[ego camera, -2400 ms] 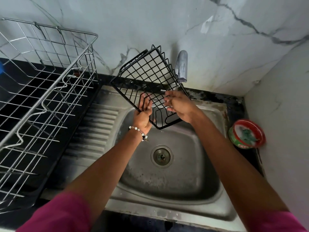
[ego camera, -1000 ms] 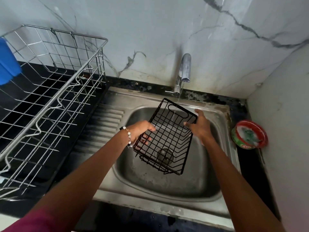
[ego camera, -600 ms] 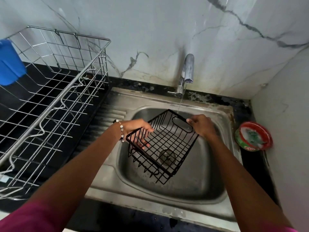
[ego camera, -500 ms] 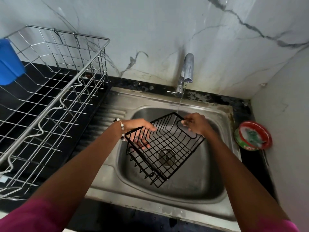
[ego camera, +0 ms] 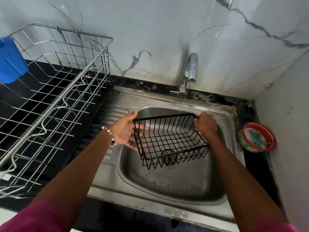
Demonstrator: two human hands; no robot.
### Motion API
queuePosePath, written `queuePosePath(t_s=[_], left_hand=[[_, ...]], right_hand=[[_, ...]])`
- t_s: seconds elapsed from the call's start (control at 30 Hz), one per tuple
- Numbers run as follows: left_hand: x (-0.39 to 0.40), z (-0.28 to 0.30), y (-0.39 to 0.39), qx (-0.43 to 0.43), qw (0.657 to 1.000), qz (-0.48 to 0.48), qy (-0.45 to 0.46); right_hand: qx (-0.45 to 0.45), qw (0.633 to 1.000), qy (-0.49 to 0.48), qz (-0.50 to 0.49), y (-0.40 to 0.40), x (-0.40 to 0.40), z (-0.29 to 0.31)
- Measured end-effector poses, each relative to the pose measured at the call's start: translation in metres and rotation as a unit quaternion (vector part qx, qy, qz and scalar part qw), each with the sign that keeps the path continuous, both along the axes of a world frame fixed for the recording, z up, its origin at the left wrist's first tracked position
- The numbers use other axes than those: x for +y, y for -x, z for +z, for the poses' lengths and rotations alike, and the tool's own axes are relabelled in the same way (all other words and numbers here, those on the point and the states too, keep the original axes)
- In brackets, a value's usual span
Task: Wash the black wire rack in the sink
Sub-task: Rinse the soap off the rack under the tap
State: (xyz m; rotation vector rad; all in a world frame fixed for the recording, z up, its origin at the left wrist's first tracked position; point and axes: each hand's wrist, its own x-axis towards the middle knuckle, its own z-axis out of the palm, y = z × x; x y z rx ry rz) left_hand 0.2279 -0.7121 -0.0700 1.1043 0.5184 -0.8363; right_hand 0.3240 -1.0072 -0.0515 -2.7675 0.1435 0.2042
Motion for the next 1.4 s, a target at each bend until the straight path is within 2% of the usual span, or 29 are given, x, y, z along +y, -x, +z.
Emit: queuePosePath(t_s=[0.07,0.2,0.3,0.43,0.5,0.57,0.6,0.7,0.8,0.87,0.93,0.97,1.03,1.13,1.23,1.27,1.37,1.4], left_hand=[[-0.004,-0.012,0.004,-0.001,0.999,0.039,0.01],[-0.036,-0.014,0.004,-0.024,0.988,0.112,-0.101],[-0.055,-0.01,-0.001,-0.035,0.974,0.138,-0.177],[-0.063,-0.004,-0.009,-0.052,0.968,0.142,-0.202],[-0.066,0.001,-0.014,-0.069,0.966,0.141,-0.206],[-0.069,0.008,-0.021,-0.092,0.961,0.131,-0.228],[-0.07,0.011,-0.023,-0.103,0.957,0.123,-0.24],[-0.075,0.02,-0.028,-0.134,0.95,0.109,-0.261],[-0.08,0.026,-0.03,-0.159,0.946,0.096,-0.266],[-0.082,0.026,-0.031,-0.17,0.942,0.09,-0.276],[-0.083,0.027,-0.031,-0.172,0.938,0.085,-0.288],[-0.083,0.028,-0.031,-0.166,0.938,0.08,-0.295],[-0.081,0.03,-0.033,-0.142,0.938,0.061,-0.312],[-0.078,0.036,-0.038,-0.112,0.933,0.036,-0.339],[-0.079,0.044,-0.049,-0.109,0.926,0.036,-0.359],[-0.08,0.047,-0.052,-0.116,0.922,0.032,-0.368],[-0.081,0.056,-0.057,-0.132,0.909,0.017,-0.395],[-0.082,0.058,-0.058,-0.136,0.906,0.008,-0.401]], right_hand=[[0.002,1.0,0.024,-0.018,0.003,-0.004,-0.001],[0.008,0.998,0.039,-0.041,0.007,-0.006,0.003],[0.011,0.997,0.049,-0.058,0.008,-0.008,0.007],[0.013,0.994,0.077,-0.072,0.008,-0.007,0.014],[0.004,0.99,0.133,-0.05,0.006,-0.004,0.02],[-0.036,0.983,0.179,0.024,-0.001,-0.001,0.02],[-0.06,0.981,0.173,0.07,-0.006,0.001,0.018],[-0.081,0.972,0.09,0.199,-0.017,0.017,0.013],[-0.043,0.956,-0.083,0.277,-0.016,0.044,0.017],[0.017,0.94,-0.271,0.208,-0.012,0.064,0.031],[0.106,0.886,-0.443,0.089,-0.015,0.075,0.047],[0.157,0.855,-0.492,0.043,-0.019,0.077,0.054],[0.235,0.821,-0.52,-0.011,-0.025,0.073,0.066],[0.271,0.831,-0.486,-0.018,-0.033,0.063,0.078],[0.318,0.802,-0.505,0.013,-0.036,0.058,0.085],[0.324,0.806,-0.495,0.015,-0.035,0.058,0.086],[0.29,0.854,-0.432,0.011,-0.036,0.058,0.084],[0.295,0.844,-0.447,0.019,-0.036,0.059,0.086]])
